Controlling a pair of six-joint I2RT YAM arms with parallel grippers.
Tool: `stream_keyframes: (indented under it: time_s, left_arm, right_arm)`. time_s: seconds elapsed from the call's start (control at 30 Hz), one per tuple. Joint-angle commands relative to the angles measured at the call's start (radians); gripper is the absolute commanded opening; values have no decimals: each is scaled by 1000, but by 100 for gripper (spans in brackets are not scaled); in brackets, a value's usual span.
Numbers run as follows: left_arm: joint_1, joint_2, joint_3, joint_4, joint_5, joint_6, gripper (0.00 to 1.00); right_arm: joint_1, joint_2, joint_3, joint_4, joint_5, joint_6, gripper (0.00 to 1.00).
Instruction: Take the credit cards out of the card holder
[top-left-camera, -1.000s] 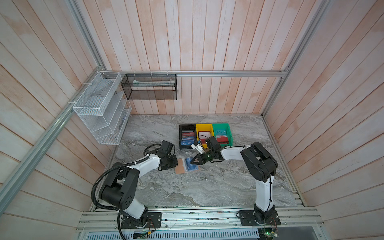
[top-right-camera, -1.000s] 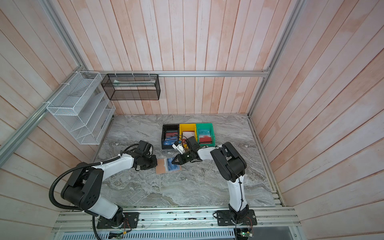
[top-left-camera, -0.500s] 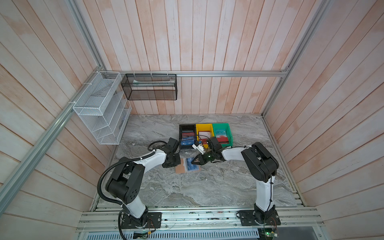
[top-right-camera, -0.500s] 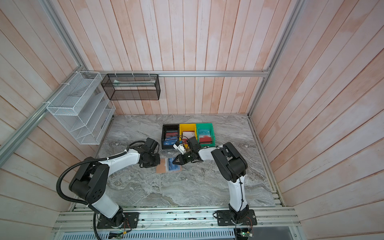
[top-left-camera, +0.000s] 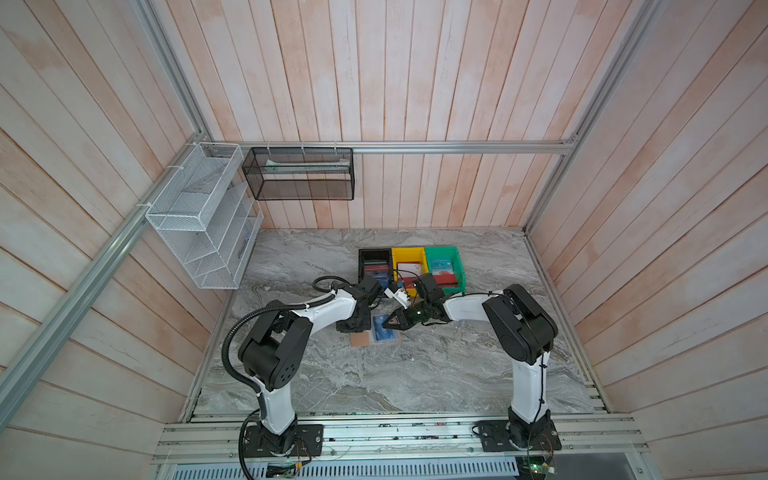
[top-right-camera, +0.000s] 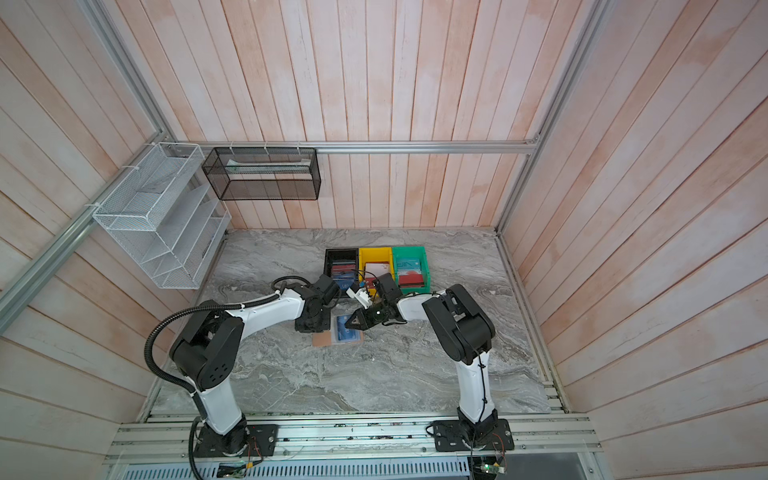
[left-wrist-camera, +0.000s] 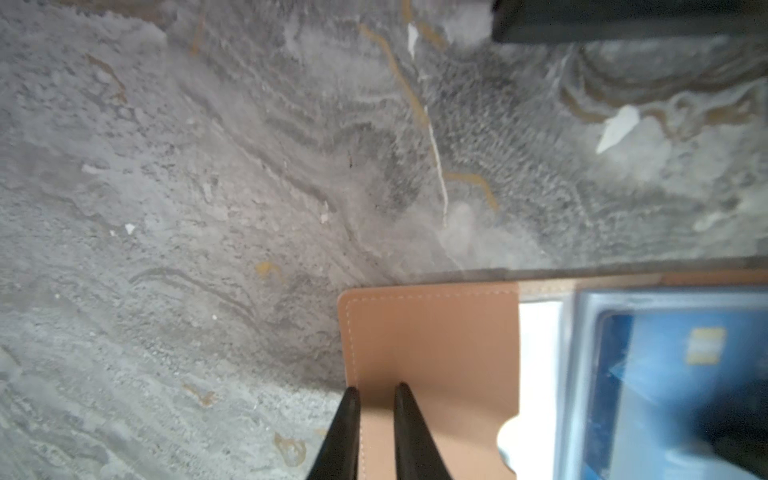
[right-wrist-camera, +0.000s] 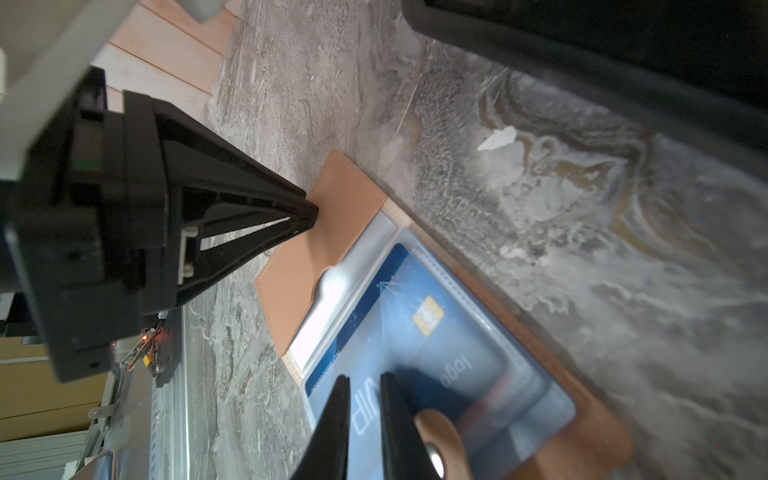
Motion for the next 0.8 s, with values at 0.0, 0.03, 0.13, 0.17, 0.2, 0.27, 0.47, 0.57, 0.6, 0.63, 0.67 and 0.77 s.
stream_keyframes:
  time_s: [0.0,0.03,0.13,0.17,0.2,0.27,0.47,0.57,0.6,0.63,0.67,0.77]
  left_arm:
    - [-7,11,22,-43,-53,-15,12]
    - [-7,5,19,-33,-43,-10,11]
    - [-8,-11,3,8,-13,-3,7]
    - [-7,-16,-7,25,1,-1,7]
    - [-7,-20,-15,43,15,1,6]
    - [-7,-28,-37,84,51,2,6]
    - [4,-84,-114,253,207,-3,6]
    - [21,-130,-165,350,284,-21,6]
    - [26,-144,-181,379,303,-28,6]
    - [32,-154,-196,402,318,-33,6]
    - [36,-160,-207,418,329,-38,6]
    - [44,-164,-232,447,347,-43,6]
  right_arm:
    - [1,48,-53,-120,61,-11,18]
    - [3,48,-52,-120,59,-11,19]
    - [2,48,-55,-119,59,-11,18]
    - [2,47,-54,-119,59,-10,18]
    - [1,45,-55,-119,59,-10,18]
    - [2,44,-58,-121,59,-10,18]
    - [2,47,-62,-122,61,-11,19]
    - [2,47,-63,-123,62,-11,18]
    - [2,47,-64,-124,62,-11,18]
    - [2,47,-62,-124,63,-11,18]
    - [2,44,-62,-127,63,-11,18]
    - [3,34,-62,-129,61,-11,18]
